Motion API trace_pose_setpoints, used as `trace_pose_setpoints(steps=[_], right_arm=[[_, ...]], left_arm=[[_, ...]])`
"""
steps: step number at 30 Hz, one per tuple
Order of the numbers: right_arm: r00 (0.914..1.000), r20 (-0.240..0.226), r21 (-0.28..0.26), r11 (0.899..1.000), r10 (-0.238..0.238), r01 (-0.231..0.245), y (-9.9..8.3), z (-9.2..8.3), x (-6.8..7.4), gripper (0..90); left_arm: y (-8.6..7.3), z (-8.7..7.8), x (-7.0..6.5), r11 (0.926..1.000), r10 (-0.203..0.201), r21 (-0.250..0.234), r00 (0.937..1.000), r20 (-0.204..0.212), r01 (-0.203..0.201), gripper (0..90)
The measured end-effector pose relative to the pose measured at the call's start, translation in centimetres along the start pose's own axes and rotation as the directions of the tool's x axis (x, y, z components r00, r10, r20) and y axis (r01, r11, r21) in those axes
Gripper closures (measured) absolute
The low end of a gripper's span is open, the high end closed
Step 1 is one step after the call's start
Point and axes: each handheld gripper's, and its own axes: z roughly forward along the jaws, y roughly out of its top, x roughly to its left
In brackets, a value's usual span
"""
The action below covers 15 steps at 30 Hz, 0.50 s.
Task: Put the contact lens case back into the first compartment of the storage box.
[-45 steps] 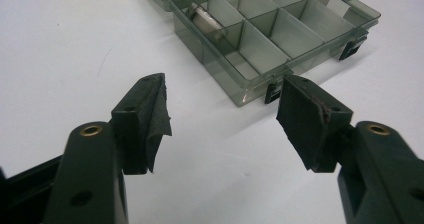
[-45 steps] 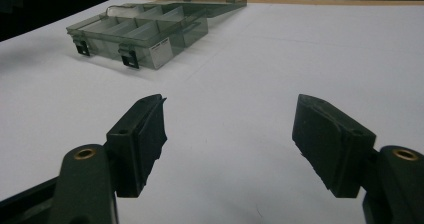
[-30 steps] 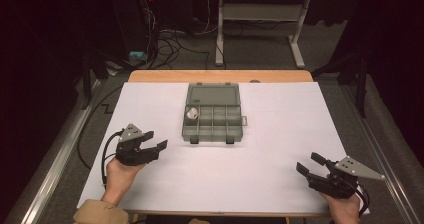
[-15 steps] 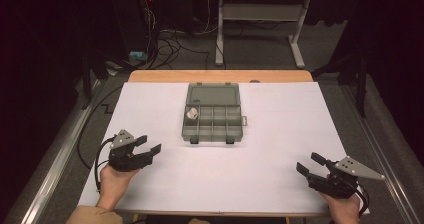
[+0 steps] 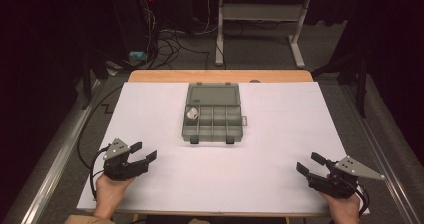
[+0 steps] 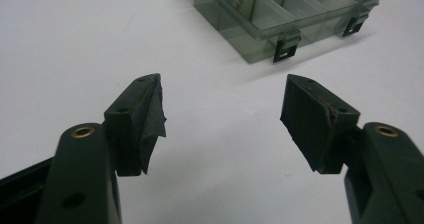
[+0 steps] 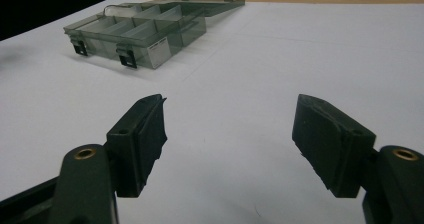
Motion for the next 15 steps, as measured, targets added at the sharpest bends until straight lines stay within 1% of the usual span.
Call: trace_pose_setpoints(steps=[10, 15], right_arm=[[1.0, 0.005, -0.001, 1.0, 0.001, -0.001, 0.0, 0.0, 0.0, 29.5], [1.0, 0.006, -0.001, 1.0, 0.0, 0.0, 0.0, 0.0, 0.1, 29.5]], left_arm=[[-1.5, -0.3, 0.0, 0.9995, -0.03, -0.002, 0.9995, 0.009, 0.03, 32.9], [-1.8, -0.5, -0.2, 0.9998, -0.02, 0.001, 0.9997, 0.012, 0.02, 32.8]])
